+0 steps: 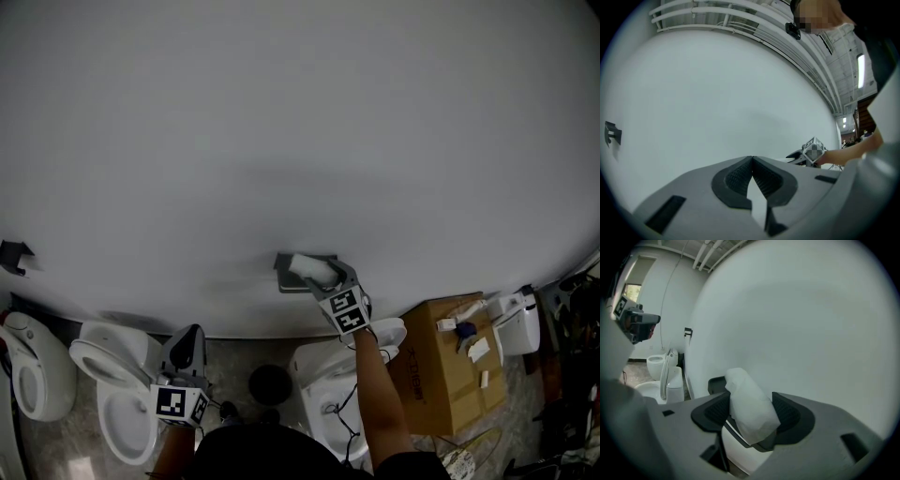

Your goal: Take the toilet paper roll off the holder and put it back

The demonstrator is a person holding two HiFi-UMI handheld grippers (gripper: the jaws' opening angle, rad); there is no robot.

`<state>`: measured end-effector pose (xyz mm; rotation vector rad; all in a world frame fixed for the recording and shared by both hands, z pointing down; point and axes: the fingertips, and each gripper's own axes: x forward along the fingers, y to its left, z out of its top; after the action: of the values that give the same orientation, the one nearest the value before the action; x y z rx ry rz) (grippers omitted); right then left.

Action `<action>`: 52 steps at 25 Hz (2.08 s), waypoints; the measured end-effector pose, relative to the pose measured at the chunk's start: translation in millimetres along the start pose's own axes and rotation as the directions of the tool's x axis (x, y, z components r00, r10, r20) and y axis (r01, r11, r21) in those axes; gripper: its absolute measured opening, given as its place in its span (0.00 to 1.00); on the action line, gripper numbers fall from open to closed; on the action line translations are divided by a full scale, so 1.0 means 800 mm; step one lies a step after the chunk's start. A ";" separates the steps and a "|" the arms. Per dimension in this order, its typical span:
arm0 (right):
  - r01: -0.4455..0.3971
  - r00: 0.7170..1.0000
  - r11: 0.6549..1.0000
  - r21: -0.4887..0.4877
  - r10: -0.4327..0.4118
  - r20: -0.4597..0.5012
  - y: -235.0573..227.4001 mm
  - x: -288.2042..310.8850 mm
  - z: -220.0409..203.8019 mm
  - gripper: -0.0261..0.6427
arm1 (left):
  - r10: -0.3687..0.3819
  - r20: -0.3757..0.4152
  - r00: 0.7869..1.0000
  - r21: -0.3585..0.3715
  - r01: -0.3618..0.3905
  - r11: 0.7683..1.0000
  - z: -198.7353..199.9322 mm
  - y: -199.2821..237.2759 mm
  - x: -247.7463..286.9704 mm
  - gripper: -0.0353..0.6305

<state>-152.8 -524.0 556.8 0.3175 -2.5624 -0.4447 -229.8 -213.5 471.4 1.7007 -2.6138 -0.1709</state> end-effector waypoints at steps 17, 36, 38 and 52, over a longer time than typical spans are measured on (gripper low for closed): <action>0.004 0.999 0.999 0.040 -0.006 0.045 -0.006 -0.010 0.006 0.46 | 0.002 0.011 1.000 0.021 -0.002 1.000 -0.017 0.008 -0.005 0.06; 0.072 0.986 0.994 0.077 -0.083 0.148 -0.011 -0.064 0.042 0.55 | -0.025 0.021 0.999 0.013 0.025 1.000 -0.014 0.004 -0.002 0.06; 0.086 0.984 0.992 0.094 -0.099 0.149 -0.011 -0.072 0.040 0.55 | -0.021 0.012 1.000 0.005 0.021 1.000 -0.007 0.001 0.000 0.06; 0.148 0.946 0.963 0.223 -0.203 0.252 0.036 -0.141 0.050 0.44 | -0.050 -0.003 0.999 0.004 0.050 0.999 0.012 -0.015 0.007 0.06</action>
<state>-82.9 -452.6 484.2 0.6011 -2.8699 -0.3091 -221.5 -222.7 460.7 1.7675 -2.5727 -0.1632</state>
